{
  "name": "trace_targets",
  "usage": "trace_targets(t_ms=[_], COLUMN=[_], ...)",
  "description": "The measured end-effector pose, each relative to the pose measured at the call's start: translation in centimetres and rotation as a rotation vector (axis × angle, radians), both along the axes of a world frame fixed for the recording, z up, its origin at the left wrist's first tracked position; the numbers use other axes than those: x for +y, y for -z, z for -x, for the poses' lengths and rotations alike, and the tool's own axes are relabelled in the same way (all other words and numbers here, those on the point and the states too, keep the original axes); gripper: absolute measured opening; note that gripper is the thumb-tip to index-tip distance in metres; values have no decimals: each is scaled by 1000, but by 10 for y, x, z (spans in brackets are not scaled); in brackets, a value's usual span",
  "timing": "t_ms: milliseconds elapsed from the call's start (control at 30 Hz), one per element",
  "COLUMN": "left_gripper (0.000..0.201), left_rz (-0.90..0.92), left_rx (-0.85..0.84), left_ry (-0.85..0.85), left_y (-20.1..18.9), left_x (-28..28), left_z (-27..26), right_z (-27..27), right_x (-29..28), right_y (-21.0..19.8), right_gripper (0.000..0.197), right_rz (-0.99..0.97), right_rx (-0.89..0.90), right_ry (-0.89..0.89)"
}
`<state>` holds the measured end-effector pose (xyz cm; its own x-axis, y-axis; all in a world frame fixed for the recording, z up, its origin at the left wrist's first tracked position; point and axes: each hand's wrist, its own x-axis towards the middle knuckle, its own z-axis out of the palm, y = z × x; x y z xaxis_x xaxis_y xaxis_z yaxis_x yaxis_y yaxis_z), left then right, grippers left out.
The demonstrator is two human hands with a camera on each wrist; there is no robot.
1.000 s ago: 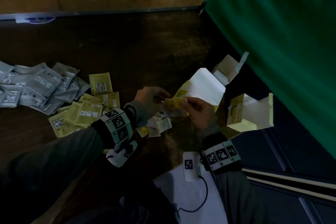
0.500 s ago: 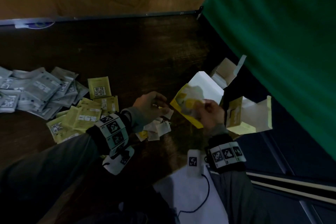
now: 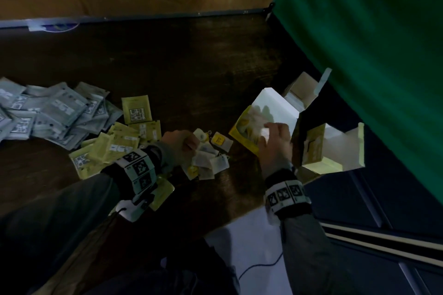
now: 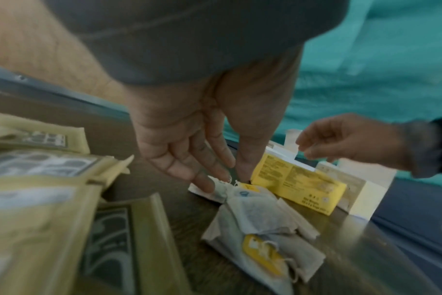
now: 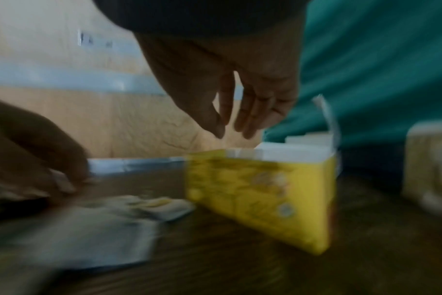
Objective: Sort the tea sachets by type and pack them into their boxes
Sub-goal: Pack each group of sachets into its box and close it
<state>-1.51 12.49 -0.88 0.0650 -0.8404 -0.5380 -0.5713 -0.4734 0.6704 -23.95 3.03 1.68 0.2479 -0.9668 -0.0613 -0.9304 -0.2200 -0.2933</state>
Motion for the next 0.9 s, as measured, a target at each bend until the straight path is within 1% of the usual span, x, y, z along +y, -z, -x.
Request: trace_targets(t_ms=[33, 100, 167, 200, 233, 267, 300, 400, 433, 533, 600, 700, 800, 900], left_gripper=[24, 26, 28, 30, 33, 36, 40, 53, 55, 51, 44, 29, 20, 17], left_rz=[0, 21, 56, 70, 69, 58, 27, -39, -51, -70, -97, -49, 8, 21], left_rx=[-25, -80, -134, -155, -174, -200, -229, -309, -319, -295, -290, -260, -150, -61], left_ry=[6, 36, 121, 177, 236, 289, 340, 465, 480, 434, 405, 331, 178, 36], left_y=[1, 2, 3, 5, 6, 6, 6, 4, 4, 5, 3, -1, -2, -7], left_x=[-1, -4, -6, -8, -9, -11, -12, -15, -15, -15, -14, -10, -6, -3], left_z=[-1, 0, 6, 9, 12, 15, 17, 19, 19, 21, 21, 18, 11, 8], right_z=[-3, -12, -19, -21, -23, -25, -27, -36, -38, -40, -34, -21, -9, 7], right_x=[10, 28, 42, 46, 49, 51, 52, 50, 48, 45, 44, 43, 39, 25], right_y=[2, 10, 23, 30, 36, 38, 41, 40, 41, 42, 40, 34, 22, 12], right_gripper=[31, 21, 15, 17, 20, 23, 25, 42, 42, 29, 27, 19, 17, 17], right_rz=[32, -49, -197, -262, -319, -360, -390, -478, -508, -552, -569, -521, -426, -274], right_rx=[-86, -173, -130, -87, -57, -65, -97, -173, -175, -72, -67, -193, -353, -325], right_ry=[-43, -152, -251, -268, -254, -219, -183, -100, -90, -119, -128, -107, -73, -77])
